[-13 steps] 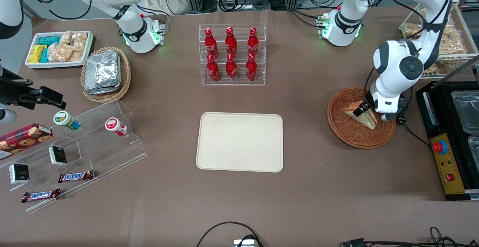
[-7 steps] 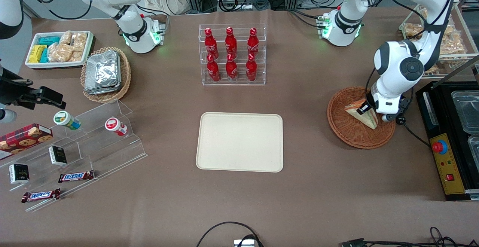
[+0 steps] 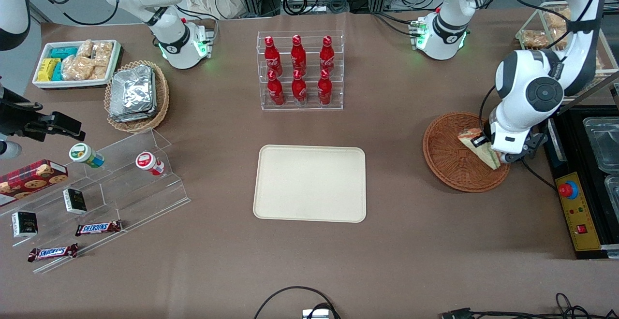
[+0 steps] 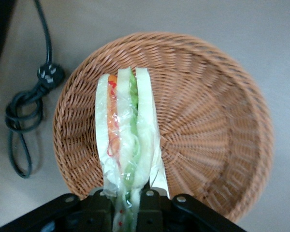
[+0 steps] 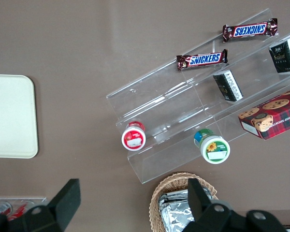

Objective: Place sandwich from basket to tray
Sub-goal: 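Carry the held sandwich with the left gripper over the cream tray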

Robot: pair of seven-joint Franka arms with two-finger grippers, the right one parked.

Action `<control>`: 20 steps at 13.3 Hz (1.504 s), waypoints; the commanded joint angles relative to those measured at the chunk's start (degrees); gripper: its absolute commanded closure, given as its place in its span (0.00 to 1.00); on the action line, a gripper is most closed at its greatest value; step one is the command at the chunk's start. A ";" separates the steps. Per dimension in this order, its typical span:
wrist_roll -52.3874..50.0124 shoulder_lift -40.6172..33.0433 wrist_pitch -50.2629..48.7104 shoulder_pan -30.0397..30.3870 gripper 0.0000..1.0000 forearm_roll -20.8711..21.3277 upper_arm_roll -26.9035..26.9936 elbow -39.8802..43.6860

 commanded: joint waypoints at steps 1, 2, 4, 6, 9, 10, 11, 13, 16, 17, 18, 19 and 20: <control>6.96 -0.34 -6.52 -0.26 0.94 0.88 -3.55 7.01; 9.77 -0.34 -6.44 -0.35 0.94 0.97 -4.78 7.81; 15.75 0.18 -6.18 -0.35 0.94 1.58 -7.77 10.27; 18.76 0.27 -5.48 -0.35 0.93 3.25 -10.31 11.25; 18.50 1.76 -1.52 -0.35 0.94 3.34 -15.32 12.03; 17.89 3.16 -1.60 -0.35 0.94 3.52 -17.69 14.13; 16.58 4.83 -1.95 -0.35 0.93 3.61 -19.28 16.15; 13.51 7.03 -1.96 -1.31 0.89 3.78 -21.39 18.27; 10.61 11.42 -2.04 -4.73 0.89 5.18 -21.49 21.87; 7.55 13.18 -2.04 -6.66 0.88 6.93 -21.49 22.84; 3.77 15.46 -2.04 -7.81 0.88 9.12 -21.49 24.24; 0.78 18.26 -2.13 -8.69 0.88 11.06 -21.49 26.26; -0.91 20.55 -2.22 -10.01 0.89 11.86 -21.49 28.11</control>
